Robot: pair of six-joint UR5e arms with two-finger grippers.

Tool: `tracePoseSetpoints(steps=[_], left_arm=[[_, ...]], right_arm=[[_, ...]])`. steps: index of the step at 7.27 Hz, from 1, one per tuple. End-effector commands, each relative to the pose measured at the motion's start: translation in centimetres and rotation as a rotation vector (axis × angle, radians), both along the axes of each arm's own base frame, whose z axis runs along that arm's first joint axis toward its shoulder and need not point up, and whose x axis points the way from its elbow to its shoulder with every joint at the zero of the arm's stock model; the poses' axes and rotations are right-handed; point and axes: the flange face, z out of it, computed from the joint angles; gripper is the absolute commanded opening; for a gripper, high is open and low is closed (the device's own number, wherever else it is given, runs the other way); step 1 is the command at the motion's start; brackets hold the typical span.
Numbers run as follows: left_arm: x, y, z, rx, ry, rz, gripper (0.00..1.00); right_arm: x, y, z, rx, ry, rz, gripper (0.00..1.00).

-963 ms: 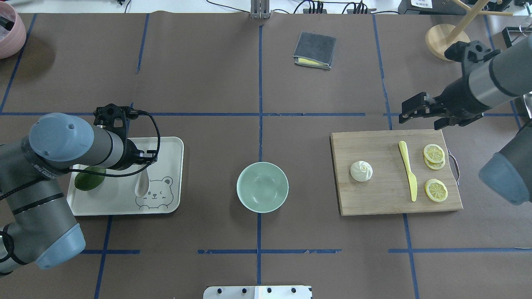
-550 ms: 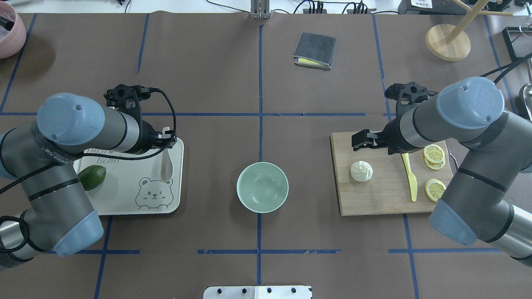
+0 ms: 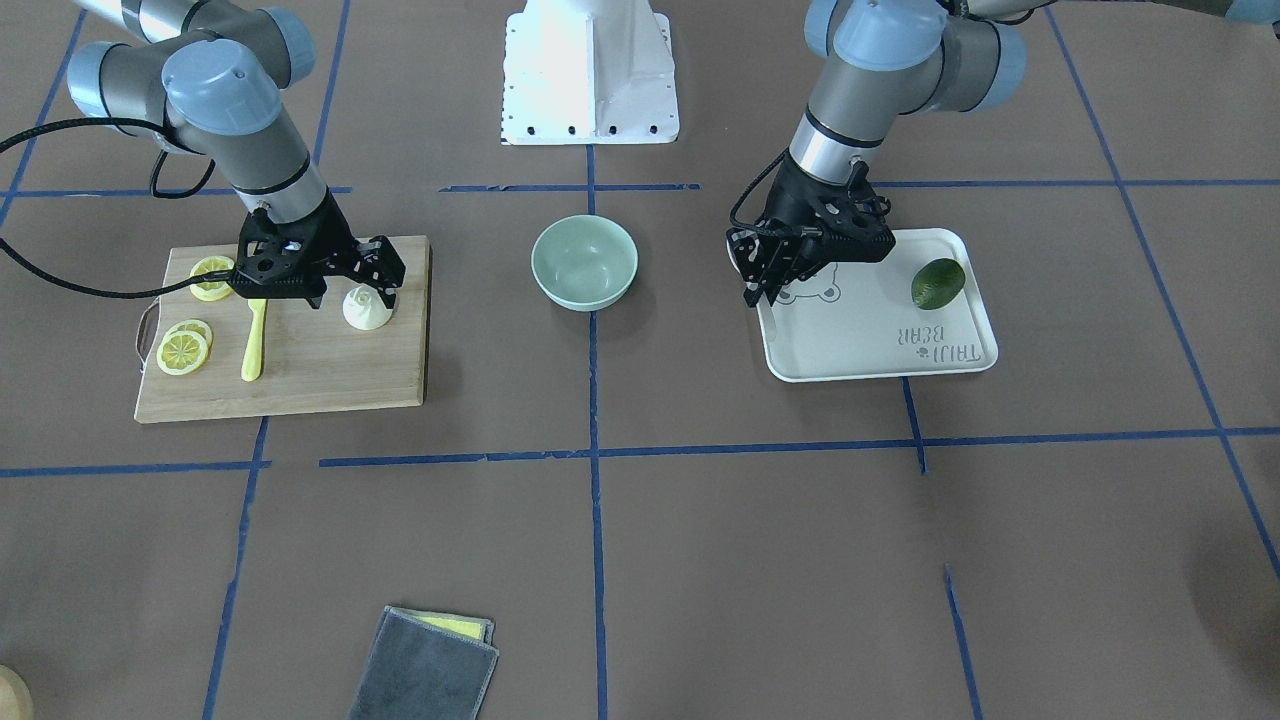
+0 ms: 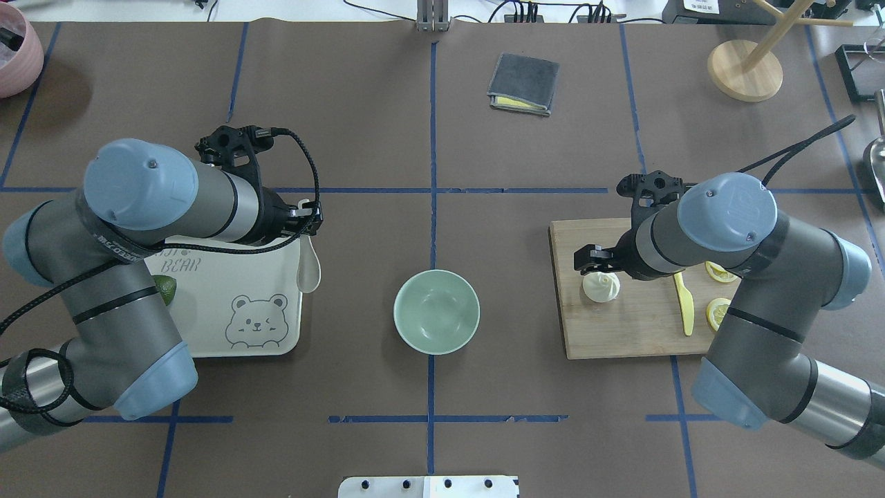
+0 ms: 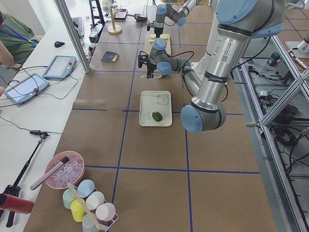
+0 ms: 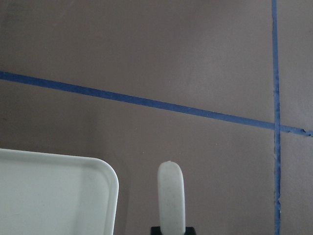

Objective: Put spoon and bun in bowl

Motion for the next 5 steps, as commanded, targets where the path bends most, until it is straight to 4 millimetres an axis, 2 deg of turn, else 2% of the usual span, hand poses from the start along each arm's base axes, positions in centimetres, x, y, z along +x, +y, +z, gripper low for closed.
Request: tracePoseSetpoints(steps=[1,2,3,4,5], left_arm=[[0.3,-0.1,-0.8,0.006,0.012,0.000,0.00],[0.4,-0.1,-1.0,0.001,0.015,0.000,0.00],[0.6,-0.2,-0.7,-0.002,0.011,0.000,0.00],[2.1,-1.0,-1.5,-0.037,0.024,-0.019,0.00],[4.3,-1.1,-2.8,-0.070,0.044,-0.024,0.00]], right_arm=[[-1.0,0.3,0.6,-0.008,0.013,-0.013,0.75],[-1.2,0.4,0.8,-0.010,0.016,-0.018,0.69],[-1.2,0.4,0.6,-0.012,0.010,-0.022,0.46],[-1.1,0.5,0.3,-0.010,0.005,-0.023,0.16],[-1.0,0.5,0.1,-0.009,0.000,-0.023,0.00]])
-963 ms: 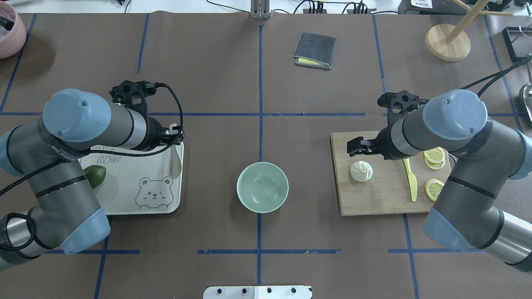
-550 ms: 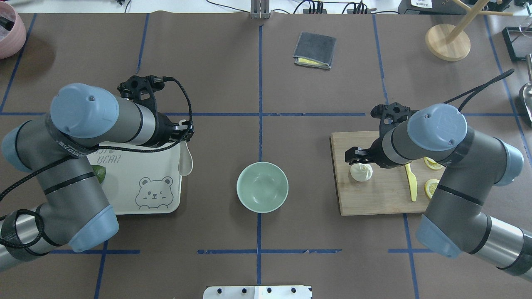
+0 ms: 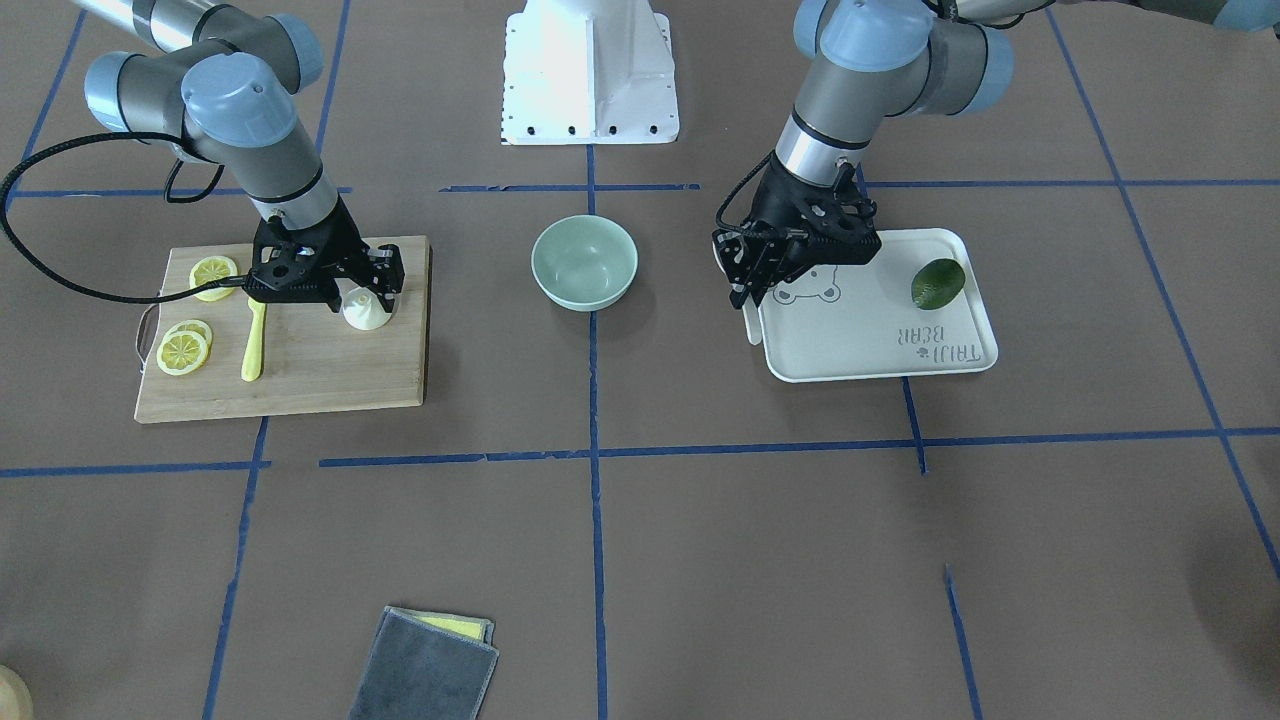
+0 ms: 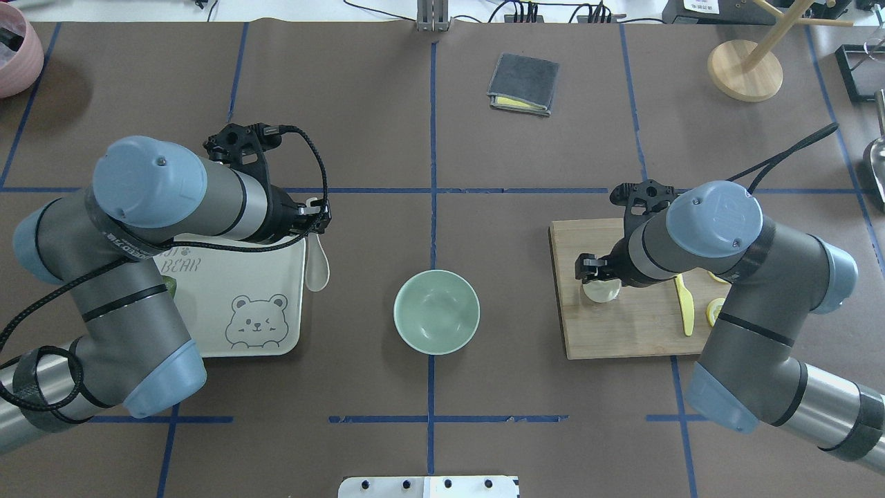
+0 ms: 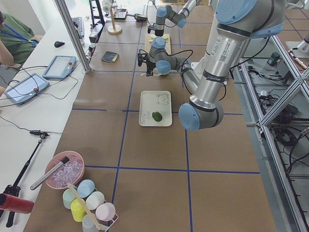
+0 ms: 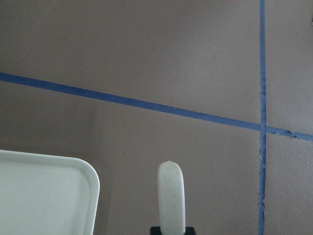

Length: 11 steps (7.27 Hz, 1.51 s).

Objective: Put spoon and bun in bowl

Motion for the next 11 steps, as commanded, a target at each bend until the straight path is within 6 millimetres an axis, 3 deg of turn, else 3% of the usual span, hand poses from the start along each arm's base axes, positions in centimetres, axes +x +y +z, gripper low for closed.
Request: tracePoseSetpoints(steps=[1,4,7,8,9,10,11], left_arm=[[3.5,0.2,-2.6,-0.067,0.047,-0.016,0.00],[7.6,1.5,-5.7,-0.149,0.103,-0.024,0.00],[11.0,3.3,-5.3,-0.161,0.161,0.008,0.00],[10.9,3.5,-5.6,-0.156,0.167,0.011,0.59],[10.5,3.6,-6.0,-0.145,0.173,0.014,1.00],[9.7,3.0,-5.5,-0.133,0.167,0.001,1.00],[7.5,0.7,-5.5,-0.108,0.161,-0.033,1.00]], right_arm=[[0.4,0.0,-0.7,0.006,-0.014,0.001,0.00],[2.4,0.0,-3.3,0.031,-0.054,0.020,0.00],[4.8,-1.4,-4.6,0.028,-0.091,0.044,0.00],[4.9,-1.4,-4.8,0.031,-0.094,0.047,0.00],[4.9,-1.4,-5.4,0.038,-0.103,0.047,0.00],[4.8,-1.5,-6.4,0.048,-0.117,0.048,0.00],[4.2,-1.7,-7.7,0.059,-0.136,0.046,0.00]])
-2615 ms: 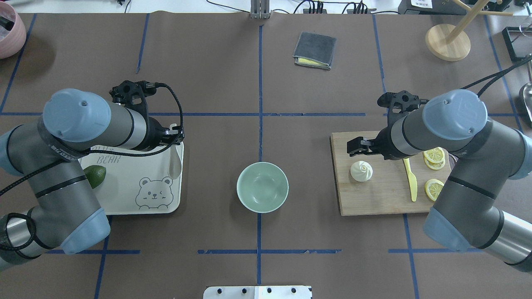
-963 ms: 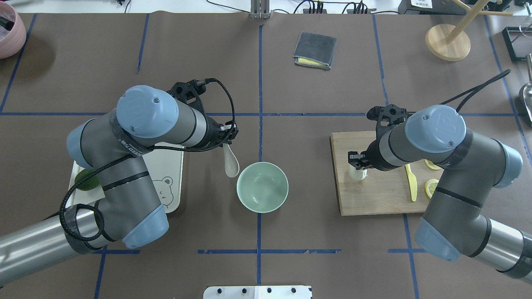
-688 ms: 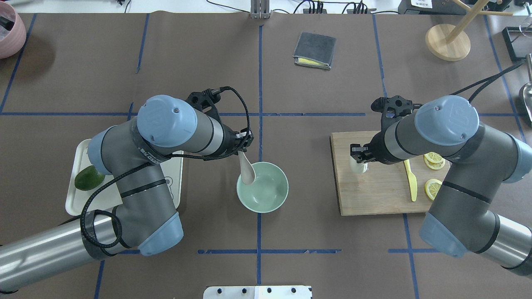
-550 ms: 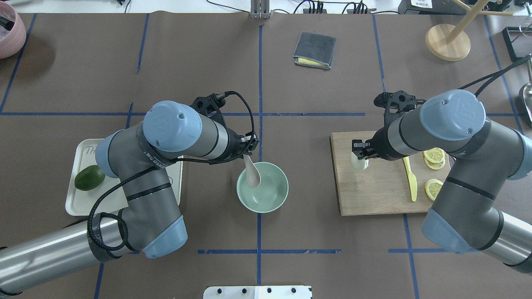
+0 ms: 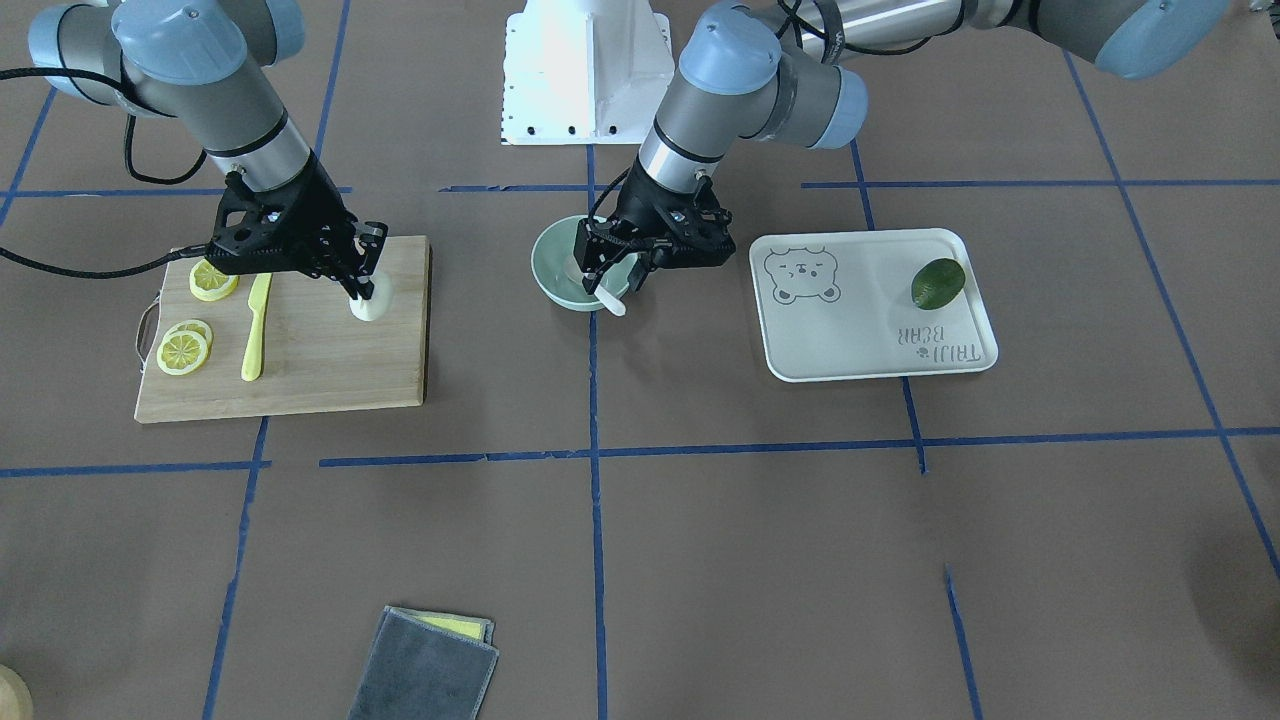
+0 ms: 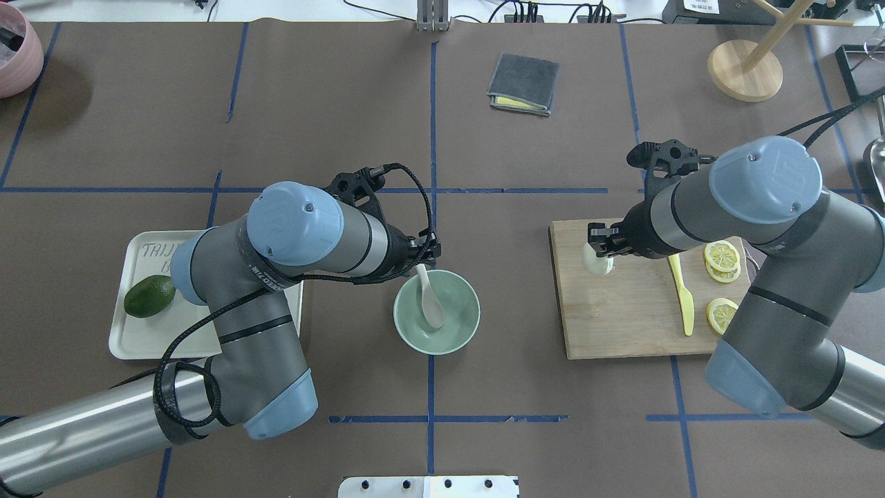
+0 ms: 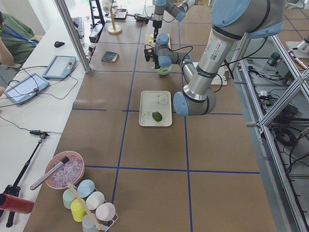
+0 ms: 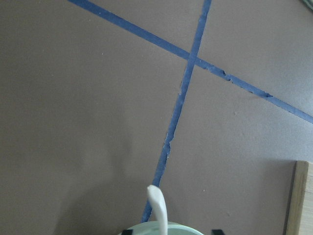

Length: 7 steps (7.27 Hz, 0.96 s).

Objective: Put spoon and bun in bowl

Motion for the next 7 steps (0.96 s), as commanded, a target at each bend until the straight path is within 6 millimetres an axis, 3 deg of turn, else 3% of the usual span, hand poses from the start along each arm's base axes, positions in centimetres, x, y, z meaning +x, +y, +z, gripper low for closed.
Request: tracePoseSetpoints(steps=[1,2,4,5,6,7], left_arm=[[-4.3,-3.0,0.9,0.095,-0.031,-0.027,1.00],[-8.6,-3.9,2.9,0.184,-0.069,-0.026,1.00],[-12.8,-6.6,5.0,0.301,-0.237,0.012,1.00],[-16.0,-8.1,5.6,0.357,-0.288,0.008,1.00],[-18.4,-9.2,7.5,0.356,-0.322,-0.004,1.00],[-20.3,-10.1,8.9,0.338,-0.342,-0.032,1.00]], right_arm=[[-1.6,-0.1,-3.8,0.027,-0.053,-0.006,0.00],[-3.0,0.4,-6.0,0.023,-0.089,-0.009,0.00],[-8.3,3.0,-10.5,-0.001,-0.149,-0.017,0.00],[-12.2,4.9,-11.7,0.022,-0.140,-0.010,0.00],[-15.2,6.0,-13.5,0.042,-0.143,0.000,0.00],[-16.6,6.5,-14.1,0.037,-0.145,-0.007,0.00]])
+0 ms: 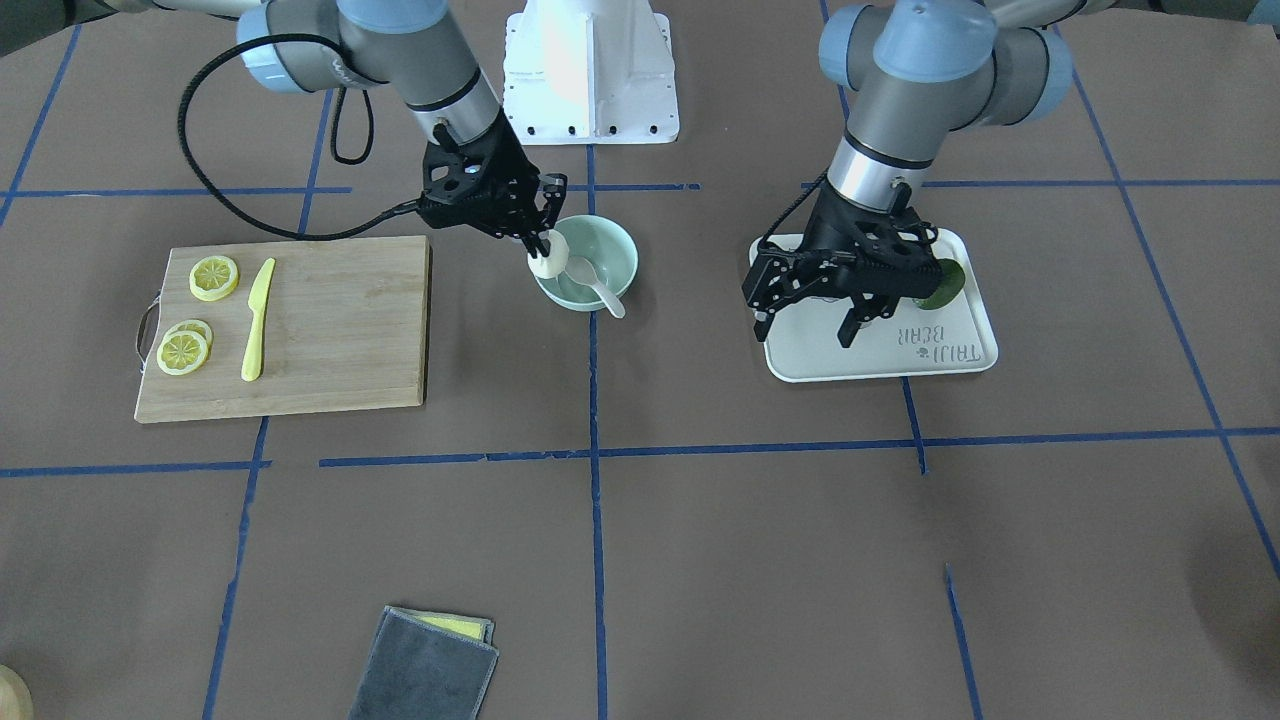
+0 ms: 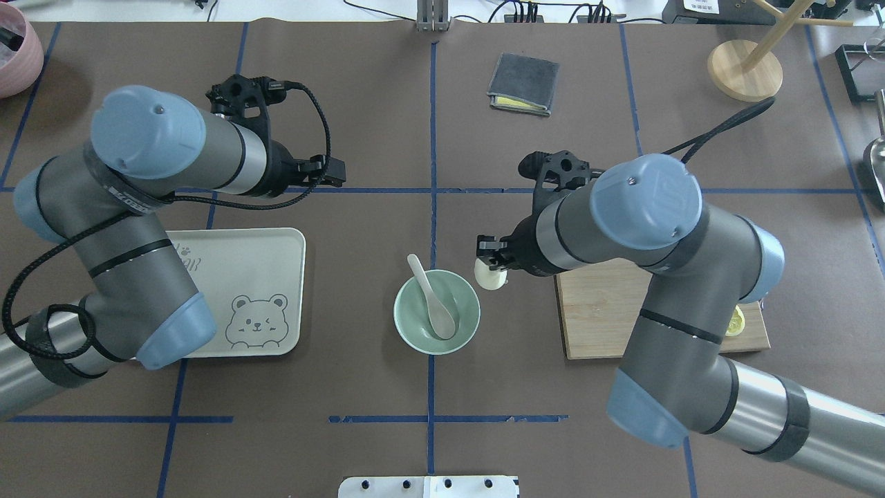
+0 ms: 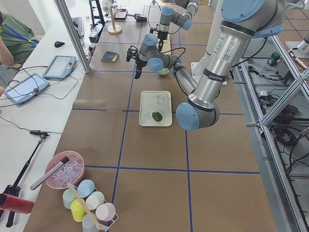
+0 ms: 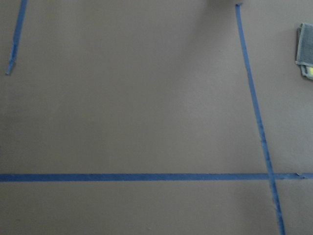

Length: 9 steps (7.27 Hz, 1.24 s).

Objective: Put spoon and bun in bowl

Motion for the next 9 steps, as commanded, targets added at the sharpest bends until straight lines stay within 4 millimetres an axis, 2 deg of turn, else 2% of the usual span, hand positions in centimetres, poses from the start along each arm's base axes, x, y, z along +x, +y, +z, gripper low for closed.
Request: tracePoseSetpoints(steps=[1,2,3,5,6,7,8,9], left_arm=[[-3.1,-1.4,2.2,-0.006,-0.039,-0.035,1.00],[-3.2,-1.4,2.2,-0.006,-0.039,-0.037,1.00],[-3.2,-1.4,2.3,-0.009,-0.039,-0.036,1.00],[-3.2,-1.5,2.4,-0.011,-0.041,-0.038,1.00],[-3.3,-1.5,2.5,-0.012,-0.044,-0.038,1.00],[-3.4,-1.5,2.5,-0.013,-0.044,-0.040,1.00],[-3.9,-1.9,2.7,-0.013,-0.045,-0.042,1.00],[-5.2,-2.7,2.8,-0.008,-0.040,-0.007,1.00]], right_arm=[[-3.3,2.1,-0.9,0.003,0.004,-0.014,0.00],[-3.5,2.1,-1.0,0.009,0.006,-0.007,0.03],[-3.3,2.1,-0.9,0.012,0.002,-0.006,0.99],[-2.4,1.5,-1.4,0.018,-0.009,0.005,1.00],[-1.3,0.6,-1.7,0.020,-0.012,0.018,1.00],[1.0,-1.6,-1.4,0.007,-0.016,0.030,1.00],[4.9,-4.6,0.1,-0.040,0.013,0.003,1.00],[9.5,-7.7,1.2,-0.023,0.045,-0.020,1.00]])
